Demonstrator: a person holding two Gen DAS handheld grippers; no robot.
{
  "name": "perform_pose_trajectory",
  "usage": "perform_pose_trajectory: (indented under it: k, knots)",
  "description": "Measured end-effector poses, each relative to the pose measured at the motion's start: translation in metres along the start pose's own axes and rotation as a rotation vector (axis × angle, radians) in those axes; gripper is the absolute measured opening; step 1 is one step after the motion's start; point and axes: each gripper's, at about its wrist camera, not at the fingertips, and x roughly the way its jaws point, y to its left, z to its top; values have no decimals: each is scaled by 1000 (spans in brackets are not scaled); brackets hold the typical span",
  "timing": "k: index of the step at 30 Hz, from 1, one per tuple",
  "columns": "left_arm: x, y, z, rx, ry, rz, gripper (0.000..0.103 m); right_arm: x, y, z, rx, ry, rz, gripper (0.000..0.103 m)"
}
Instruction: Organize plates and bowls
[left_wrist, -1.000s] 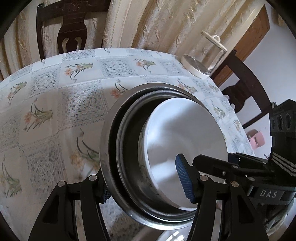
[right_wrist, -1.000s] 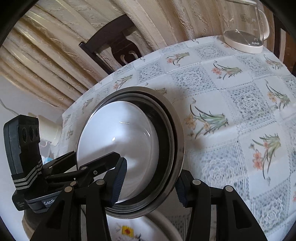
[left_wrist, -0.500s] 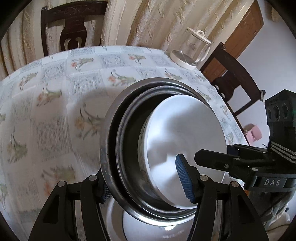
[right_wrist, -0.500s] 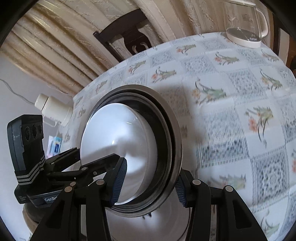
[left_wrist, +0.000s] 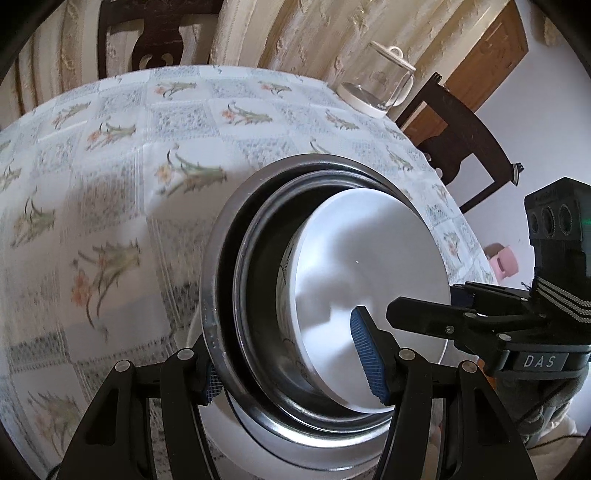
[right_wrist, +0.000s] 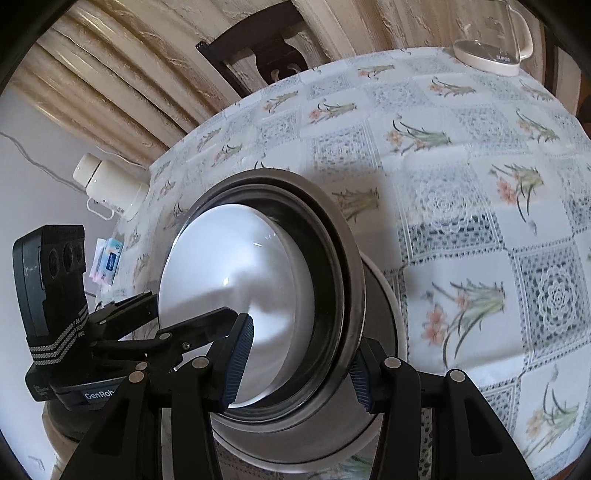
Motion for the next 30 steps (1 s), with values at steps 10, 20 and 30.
perform_pose_trajectory:
  k: [10, 20, 30]
  knots:
    - [-3, -3, -18, 6, -5, 6, 61, 0, -2, -15, -1, 1, 4, 52]
    - [-5, -9, -28, 19, -32, 10, 61, -4, -6, -23, -11, -37, -27, 52]
    - [-8, -9, -35, 14, -66, 6, 61, -7, -5, -29, -50, -86, -25, 52]
